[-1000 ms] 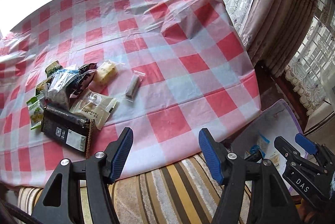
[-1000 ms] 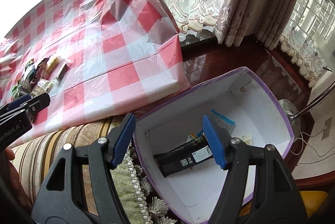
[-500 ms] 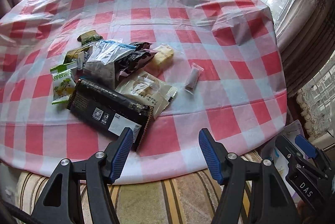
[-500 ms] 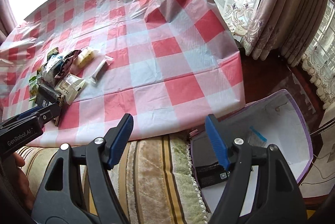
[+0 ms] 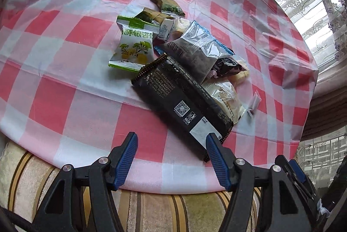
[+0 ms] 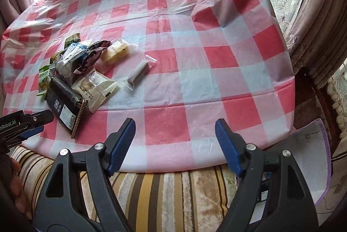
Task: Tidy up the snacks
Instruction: 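Grasp another black bar package with the left tool while the right tool grasps the clear stick packet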
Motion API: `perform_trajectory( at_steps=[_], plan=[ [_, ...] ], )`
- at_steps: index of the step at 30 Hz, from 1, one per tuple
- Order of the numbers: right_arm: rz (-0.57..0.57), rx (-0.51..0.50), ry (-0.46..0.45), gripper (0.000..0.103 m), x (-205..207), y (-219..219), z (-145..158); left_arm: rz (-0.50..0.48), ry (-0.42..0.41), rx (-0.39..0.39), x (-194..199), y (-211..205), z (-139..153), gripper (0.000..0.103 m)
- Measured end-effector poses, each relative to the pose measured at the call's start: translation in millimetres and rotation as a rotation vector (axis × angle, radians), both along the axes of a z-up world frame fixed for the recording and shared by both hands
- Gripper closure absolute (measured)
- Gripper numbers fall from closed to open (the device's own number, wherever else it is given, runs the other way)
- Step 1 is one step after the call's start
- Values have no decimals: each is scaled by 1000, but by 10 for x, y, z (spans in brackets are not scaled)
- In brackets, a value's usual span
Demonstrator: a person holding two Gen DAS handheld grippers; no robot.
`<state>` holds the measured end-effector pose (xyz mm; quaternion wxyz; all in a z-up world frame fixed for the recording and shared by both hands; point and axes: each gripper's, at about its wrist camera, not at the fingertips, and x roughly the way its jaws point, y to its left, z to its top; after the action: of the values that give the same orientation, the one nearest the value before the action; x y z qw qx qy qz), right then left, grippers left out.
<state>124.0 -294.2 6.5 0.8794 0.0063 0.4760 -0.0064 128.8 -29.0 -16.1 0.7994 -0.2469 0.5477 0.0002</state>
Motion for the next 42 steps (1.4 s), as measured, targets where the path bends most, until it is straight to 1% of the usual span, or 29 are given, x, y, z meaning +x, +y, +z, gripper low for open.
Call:
perform_trajectory(
  at_steps=[2, 3, 6, 7, 10, 13, 18, 22, 24, 27, 28, 29, 30, 32, 33, 35, 37, 38, 39, 40, 42],
  plan=[
    [4, 6, 3, 25, 62, 30, -24, 12, 5, -29, 48, 21, -36, 36],
    [4, 8, 5, 25, 94, 44, -36, 14, 7, -41, 86, 27, -51, 32],
    [-2, 13, 2, 25, 192, 75, -63, 25, 12, -68, 204, 19, -87, 29],
    [-8, 14, 1, 25, 222, 83, -71, 25, 4, -70, 242, 1, -83, 26],
    [-28, 27, 3, 25, 324, 85, -102, 4, -6, -63, 377, -74, -87, 25],
    [-45, 43, 5, 25, 429, 89, -133, -20, -15, -22, 504, -168, -82, 19],
    [-64, 69, 6, 25, 631, 125, -178, -70, -40, 94, 664, -303, -85, 18],
    [-67, 84, 9, 25, 794, 196, -229, -123, -65, 202, 747, -388, -97, 19],
    [-67, 83, 11, 25, 875, 234, -258, -140, -74, 250, 769, -413, -103, 21],
    [-72, 64, 25, 25, 985, 285, -332, -151, -86, 328, 781, -437, -112, 31],
    [-73, 59, 36, 25, 1012, 295, -365, -161, -86, 347, 785, -452, -114, 32],
    [-74, 54, 44, 25, 1031, 302, -392, -167, -87, 357, 774, -455, -114, 34],
    [-75, 45, 49, 25, 1043, 310, -413, -167, -89, 364, 762, -448, -114, 37],
    [-74, 14, 48, 26, 1049, 338, -426, -166, -95, 354, 729, -411, -104, 40],
    [-70, 12, 45, 28, 1047, 345, -426, -166, -95, 346, 711, -393, -97, 43],
    [-64, 13, 34, 38, 1026, 343, -413, -162, -93, 321, 656, -345, -86, 47],
    [-59, 14, 24, 56, 1004, 339, -396, -156, -91, 279, 600, -290, -76, 50],
    [-53, 15, 20, 61, 996, 348, -386, -152, -88, 259, 576, -268, -74, 50],
    [-46, 19, 18, 72, 986, 350, -380, -148, -85, 241, 548, -246, -70, 51],
    [-41, 23, 17, 78, 980, 352, -375, -144, -82, 223, 518, -222, -69, 51],
    [-33, 36, 19, 84, 960, 343, -369, -134, -74, 191, 466, -179, -65, 51]
  ],
)
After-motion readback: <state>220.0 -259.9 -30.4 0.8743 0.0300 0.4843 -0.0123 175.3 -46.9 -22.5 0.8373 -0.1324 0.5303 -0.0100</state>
